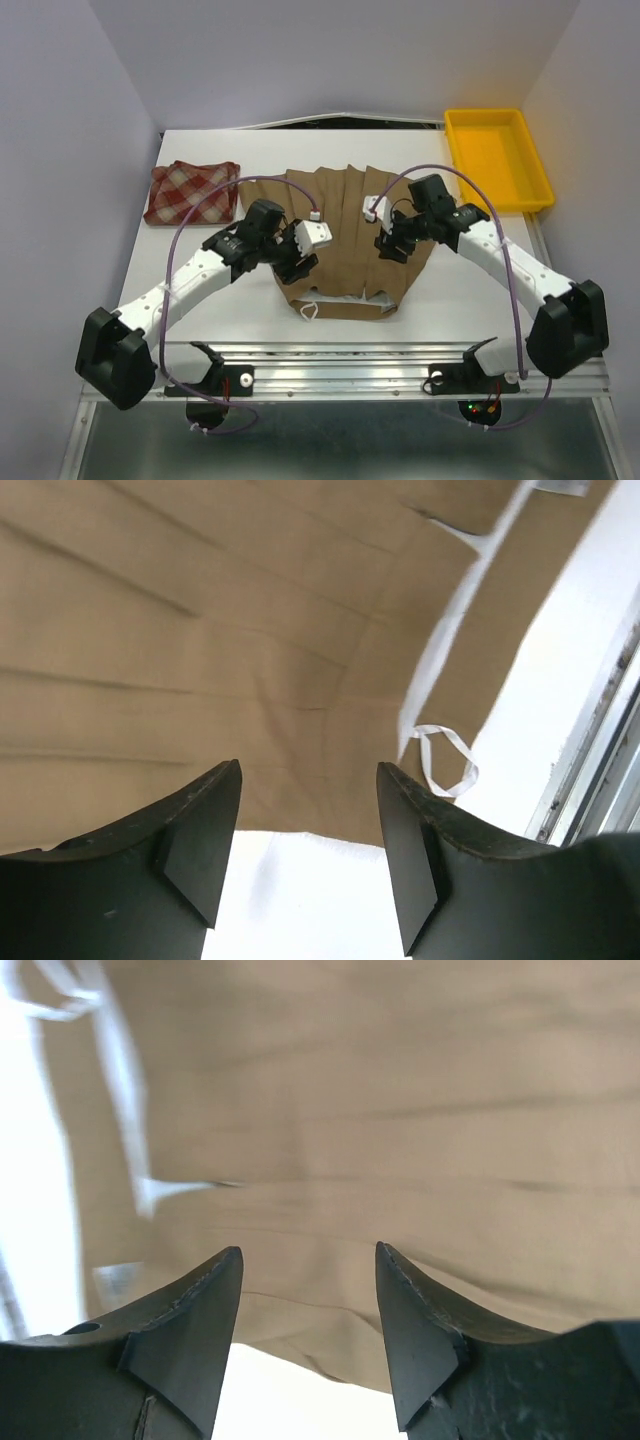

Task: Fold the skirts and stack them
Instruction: Flatten the skirt out

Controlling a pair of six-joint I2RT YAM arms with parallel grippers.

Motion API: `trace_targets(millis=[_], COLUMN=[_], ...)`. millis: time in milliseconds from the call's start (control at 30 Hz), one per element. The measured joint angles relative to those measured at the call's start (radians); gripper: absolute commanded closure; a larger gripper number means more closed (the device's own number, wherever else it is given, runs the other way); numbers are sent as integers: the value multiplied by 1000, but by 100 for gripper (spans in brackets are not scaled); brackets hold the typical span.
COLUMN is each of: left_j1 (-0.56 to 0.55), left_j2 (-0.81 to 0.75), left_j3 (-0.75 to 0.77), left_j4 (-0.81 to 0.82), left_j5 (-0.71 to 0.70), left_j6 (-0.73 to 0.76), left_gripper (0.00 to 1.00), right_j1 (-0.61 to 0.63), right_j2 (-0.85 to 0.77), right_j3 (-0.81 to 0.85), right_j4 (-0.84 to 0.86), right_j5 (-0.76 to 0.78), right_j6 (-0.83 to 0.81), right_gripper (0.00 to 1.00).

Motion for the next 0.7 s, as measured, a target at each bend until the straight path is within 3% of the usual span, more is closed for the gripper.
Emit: trace_targets(millis=[167, 367, 700], left_j1=[-163, -288, -356], left_j2=[-54, -66, -96], left_j3=[-102, -226, -334], left_j4=[29, 95, 257], left_j5=[-89, -238, -430], left_j6=[59, 80, 129], left_gripper=[30, 29, 30], right_j1=[150, 190, 225], right_j2=[-121, -134, -144], right_j3=[-136, -299, -378], right_j4=[14, 14, 127], right_j5=[40, 165, 274], right_j6=[2, 0, 6], right_gripper=[29, 26, 57])
